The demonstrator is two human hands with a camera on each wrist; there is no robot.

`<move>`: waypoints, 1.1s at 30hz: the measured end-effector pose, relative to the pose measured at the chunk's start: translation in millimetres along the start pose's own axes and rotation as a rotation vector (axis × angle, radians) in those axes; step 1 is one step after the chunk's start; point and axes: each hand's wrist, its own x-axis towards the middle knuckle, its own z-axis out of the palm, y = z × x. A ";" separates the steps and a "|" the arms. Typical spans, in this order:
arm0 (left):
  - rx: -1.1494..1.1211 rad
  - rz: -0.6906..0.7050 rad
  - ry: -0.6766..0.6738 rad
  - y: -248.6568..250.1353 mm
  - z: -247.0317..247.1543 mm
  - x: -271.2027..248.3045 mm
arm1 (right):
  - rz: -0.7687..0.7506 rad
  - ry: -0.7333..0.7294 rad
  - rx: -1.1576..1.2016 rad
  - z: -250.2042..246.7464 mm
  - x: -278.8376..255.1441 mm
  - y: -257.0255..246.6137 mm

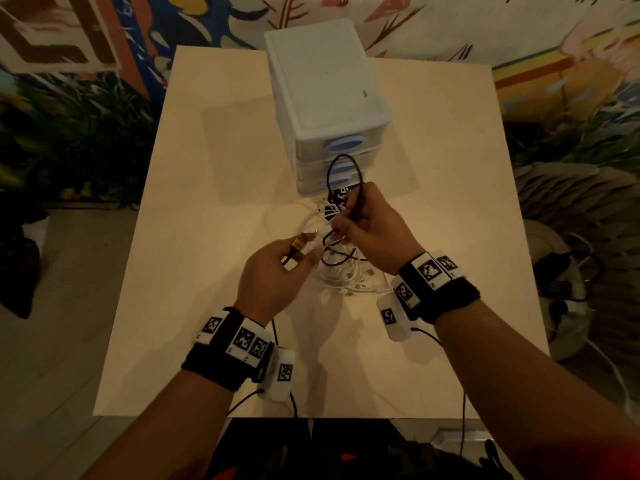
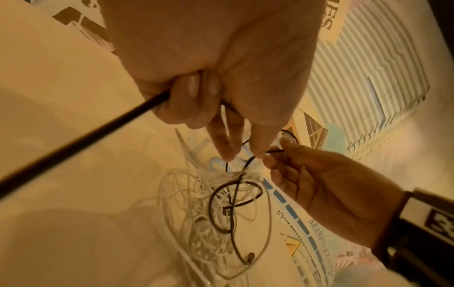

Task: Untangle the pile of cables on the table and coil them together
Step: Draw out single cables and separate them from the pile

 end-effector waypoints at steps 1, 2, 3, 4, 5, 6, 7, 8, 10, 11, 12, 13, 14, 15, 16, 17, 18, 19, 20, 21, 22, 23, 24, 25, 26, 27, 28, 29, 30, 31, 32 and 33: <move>-0.058 0.012 -0.003 2.9 0.5 0.4 | -0.006 -0.016 -0.016 0.5 -0.5 0.2; -0.110 0.009 -0.020 4.4 1.8 0.7 | -0.010 -0.027 -0.019 1.1 -0.8 0.1; -0.151 -0.005 -0.040 5.4 3.6 1.0 | -0.017 -0.035 -0.014 1.7 -1.0 -0.5; -0.161 -0.016 -0.051 5.1 5.8 1.5 | -0.026 -0.040 -0.011 2.6 -1.1 -0.6; -0.148 -0.015 -0.054 4.8 7.3 2.0 | -0.030 -0.046 -0.010 3.9 -1.1 -1.7; -0.126 -0.004 -0.051 4.9 8.1 2.3 | -0.029 -0.053 -0.015 5.1 -1.3 -3.0; -0.112 0.011 -0.042 5.1 8.5 2.5 | -0.024 -0.055 -0.025 5.5 -1.4 -3.7; -0.108 0.017 -0.027 5.0 8.4 2.9 | -0.022 -0.047 -0.040 5.6 -1.8 -4.0; -0.106 0.017 0.010 4.4 8.3 5.3 | -0.014 -0.001 -0.078 3.1 -3.6 -2.5; -0.114 0.008 0.021 3.8 8.4 6.2 | -0.009 0.023 -0.131 0.7 -4.9 0.2; -0.135 -0.012 0.028 3.5 8.2 6.9 | -0.015 0.032 -0.227 -2.3 -6.6 4.0; -0.166 -0.033 0.033 3.9 7.8 7.0 | -0.021 0.013 -0.351 -4.7 -9.1 8.3; -0.191 -0.042 0.041 4.6 7.2 6.9 | -0.020 -0.027 -0.466 -5.7 -12.3 12.8; -0.205 -0.035 0.050 5.5 6.3 6.8 | -0.010 -0.074 -0.552 -5.4 -15.6 16.3; -0.209 -0.021 0.058 6.7 5.3 6.7 | 0.005 -0.113 -0.607 -4.5 -18.1 20.5; -0.209 -0.007 0.065 7.9 4.4 6.7 | 0.020 -0.135 -0.644 -2.9 -19.5 24.8; -0.210 0.001 0.069 8.9 3.7 6.8 | 0.028 -0.139 -0.673 -0.5 -20.3 28.0; -0.220 0.008 0.066 9.8 3.3 6.8 | 0.028 -0.132 -0.700 2.4 -19.8 31.0; -0.235 0.012 0.059 10.1 3.4 7.0 | 0.017 -0.120 -0.723 5.6 -19.0 33.3; -0.250 0.013 0.050 10.1 3.8 7.2 | 0.004 -0.104 -0.740 8.7 -18.3 35.1; -0.264 0.011 0.042 9.8 4.5 7.4 | -0.011 -0.084 -0.755 11.0 -18.0 36.4; -0.277 0.007 0.037 9.6 5.3 7.5 | -0.027 -0.059 -0.771 13.0 -17.8 37.4; -0.292 0.003 0.032 9.5 6.1 7.5 | -0.044 -0.031 -0.786 14.5 -17.2 38.9; -0.311 -0.001 0.025 10.1 6.5 7.1 | -0.053 -0.008 -0.793 15.5 -16.4 40.1; -0.326 -0.005 0.018 10.5 7.0 6.5 | -0.049 0.001 -0.792 16.3 -15.4 41.2; -0.336 -0.005 0.015 10.1 7.6 6.1 | -0.036 -0.007 -0.792 16.9 -14.5 41.8; -0.340 -0.006 0.017 9.7 7.8 5.9 | -0.023 -0.024 -0.796 17.2 -14.1 42.0; -0.340 -0.008 0.022 9.9 7.2 5.3 | -0.016 -0.035 -0.798 17.3 -14.3 42.4; -0.334 -0.006 0.025 10.4 6.2 5.0 | -0.019 -0.034 -0.796 16.6 -15.3 42.8; -0.327 -0.004 0.020 10.7 5.2 5.0 | -0.030 -0.025 -0.788 16.0 -16.3 42.3; -0.321 -0.009 0.006 10.9 4.3 5.1 | -0.045 -0.019 -0.778 15.3 -17.7 41.2; -0.318 -0.020 -0.011 11.5 3.4 5.1 | -0.058 -0.021 -0.768 15.2 -19.1 40.0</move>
